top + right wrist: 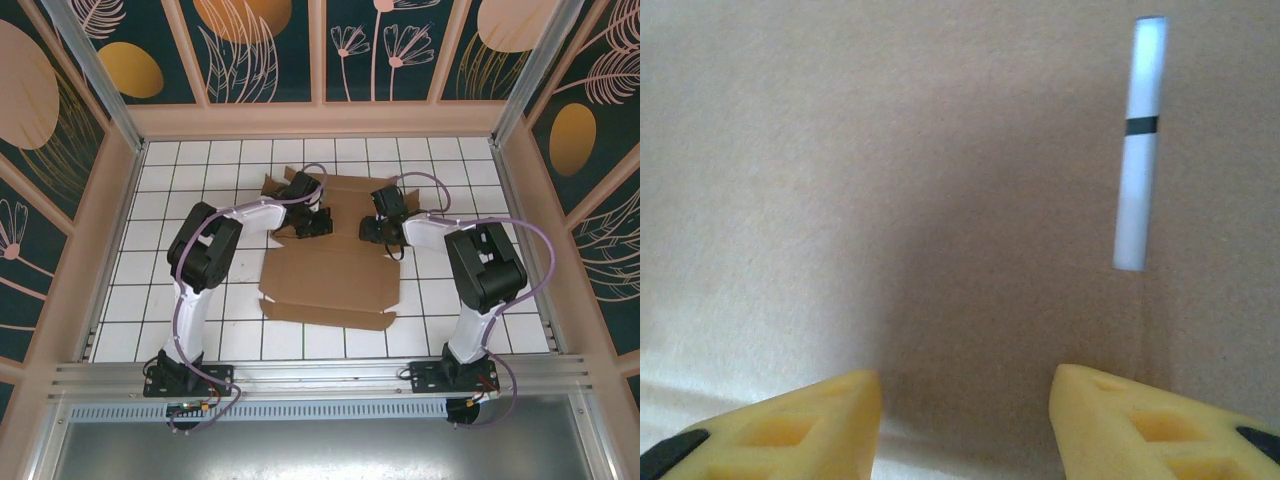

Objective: Fold the paper box

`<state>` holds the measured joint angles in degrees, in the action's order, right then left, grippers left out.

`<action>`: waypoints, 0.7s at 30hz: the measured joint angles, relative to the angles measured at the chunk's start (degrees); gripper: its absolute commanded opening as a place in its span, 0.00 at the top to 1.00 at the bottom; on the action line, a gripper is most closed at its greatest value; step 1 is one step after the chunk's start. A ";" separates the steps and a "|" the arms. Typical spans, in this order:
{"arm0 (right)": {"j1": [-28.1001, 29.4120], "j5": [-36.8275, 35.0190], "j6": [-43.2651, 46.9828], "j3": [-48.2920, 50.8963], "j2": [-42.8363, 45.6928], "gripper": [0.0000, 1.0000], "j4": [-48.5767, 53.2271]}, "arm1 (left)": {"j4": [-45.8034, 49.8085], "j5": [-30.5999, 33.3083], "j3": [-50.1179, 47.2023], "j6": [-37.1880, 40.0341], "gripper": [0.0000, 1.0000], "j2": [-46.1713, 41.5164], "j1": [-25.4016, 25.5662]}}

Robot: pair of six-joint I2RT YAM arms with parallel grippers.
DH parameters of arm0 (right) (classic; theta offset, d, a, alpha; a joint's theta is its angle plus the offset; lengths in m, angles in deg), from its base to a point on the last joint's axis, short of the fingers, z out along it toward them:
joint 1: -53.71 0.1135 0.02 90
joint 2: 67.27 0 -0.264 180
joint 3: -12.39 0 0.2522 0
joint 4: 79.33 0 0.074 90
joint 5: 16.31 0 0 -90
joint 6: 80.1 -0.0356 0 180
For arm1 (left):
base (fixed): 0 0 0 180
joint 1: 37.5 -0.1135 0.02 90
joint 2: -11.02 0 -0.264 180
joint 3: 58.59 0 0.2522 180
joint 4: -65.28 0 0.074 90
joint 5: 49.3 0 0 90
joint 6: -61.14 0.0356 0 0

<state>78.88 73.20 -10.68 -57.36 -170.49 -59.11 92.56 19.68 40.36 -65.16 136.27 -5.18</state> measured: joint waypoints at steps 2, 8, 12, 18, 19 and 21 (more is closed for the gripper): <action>1.05 0.17 -0.85 1.42 1.07 0.48 -0.70 | 0.33 0.39 1.99 0.07 1.00 1.22 -0.57; 7.65 6.01 -4.02 5.42 5.09 0.46 -0.87 | 1.79 1.16 7.23 1.51 1.00 4.24 -1.46; 10.73 12.13 -5.33 7.08 7.82 0.42 -0.39 | 2.08 2.16 7.08 2.82 1.00 3.85 -1.20; 5.38 15.04 -3.37 6.10 14.53 0.31 -0.26 | 0.94 0.63 -3.23 2.78 1.00 -4.31 -2.19; 3.69 15.19 -2.80 5.33 14.58 0.31 -0.87 | 0.50 0.70 -4.70 2.67 1.00 -5.95 -2.45; 0.42 14.91 -1.46 4.39 14.58 0.30 -2.62 | -0.48 1.09 -7.15 2.58 1.00 -9.09 -2.97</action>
<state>79.30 88.10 -12.15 -52.97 -155.91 -61.73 92.07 20.77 33.21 -62.58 127.18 -8.16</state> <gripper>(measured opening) 0.692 0.051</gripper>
